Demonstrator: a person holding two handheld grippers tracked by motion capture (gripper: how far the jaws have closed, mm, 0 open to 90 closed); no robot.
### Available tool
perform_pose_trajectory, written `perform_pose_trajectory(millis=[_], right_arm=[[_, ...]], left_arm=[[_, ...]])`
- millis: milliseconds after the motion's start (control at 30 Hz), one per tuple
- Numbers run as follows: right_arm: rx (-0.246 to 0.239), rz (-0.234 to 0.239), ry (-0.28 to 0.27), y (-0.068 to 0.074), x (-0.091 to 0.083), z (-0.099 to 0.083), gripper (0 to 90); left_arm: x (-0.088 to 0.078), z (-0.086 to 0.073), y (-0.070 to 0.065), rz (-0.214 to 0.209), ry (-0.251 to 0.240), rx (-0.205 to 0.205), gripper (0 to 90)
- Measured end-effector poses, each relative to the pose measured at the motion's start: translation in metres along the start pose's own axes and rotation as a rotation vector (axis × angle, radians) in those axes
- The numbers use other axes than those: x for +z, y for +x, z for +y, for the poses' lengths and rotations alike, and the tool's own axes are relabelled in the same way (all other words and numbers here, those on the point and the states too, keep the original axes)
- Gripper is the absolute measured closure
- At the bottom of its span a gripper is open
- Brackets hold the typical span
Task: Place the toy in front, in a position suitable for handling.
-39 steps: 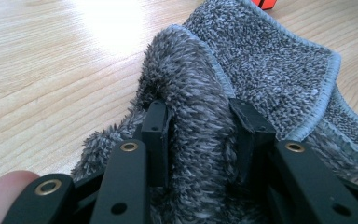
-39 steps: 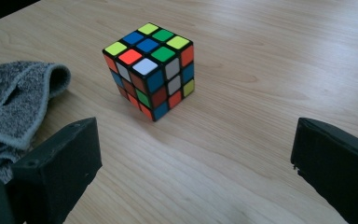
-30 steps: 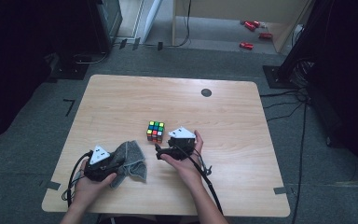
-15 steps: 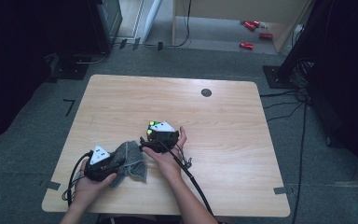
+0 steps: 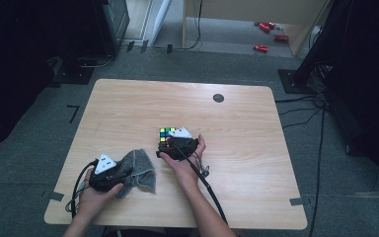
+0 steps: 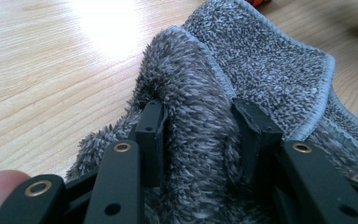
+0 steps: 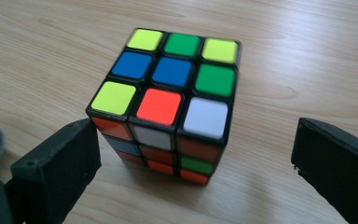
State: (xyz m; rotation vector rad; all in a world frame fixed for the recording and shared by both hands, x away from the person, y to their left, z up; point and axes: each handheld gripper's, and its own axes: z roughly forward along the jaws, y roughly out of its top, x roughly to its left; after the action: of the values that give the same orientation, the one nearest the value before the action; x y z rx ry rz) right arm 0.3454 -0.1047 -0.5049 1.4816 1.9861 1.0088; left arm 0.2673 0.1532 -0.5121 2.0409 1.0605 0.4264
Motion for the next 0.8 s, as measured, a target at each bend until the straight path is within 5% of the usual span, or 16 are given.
perform_pose_trajectory(millis=[167,333,533,733,800], right_arm=[[0.008,0.021,-0.036,-0.012,-0.004,-0.001,4.0],[-0.039,0.052,-0.041,-0.007,0.005,0.003,6.0],[-0.033,0.019,-0.011,-0.002,0.020,0.000,13.9],[-0.051,-0.014,-0.014,-0.002,0.022,0.003,33.1],[-0.040,-0.022,-0.003,-0.004,0.024,0.002,30.8]], left_arm=[[0.000,0.000,0.000,-0.001,-0.001,0.000,58.5],[0.000,0.000,0.000,0.000,-0.002,0.000,58.4],[0.000,0.000,0.000,-0.002,-0.003,0.000,58.4],[0.000,0.000,0.000,-0.003,-0.003,0.000,57.9],[0.000,0.000,-0.001,-0.002,-0.003,0.000,57.8]])
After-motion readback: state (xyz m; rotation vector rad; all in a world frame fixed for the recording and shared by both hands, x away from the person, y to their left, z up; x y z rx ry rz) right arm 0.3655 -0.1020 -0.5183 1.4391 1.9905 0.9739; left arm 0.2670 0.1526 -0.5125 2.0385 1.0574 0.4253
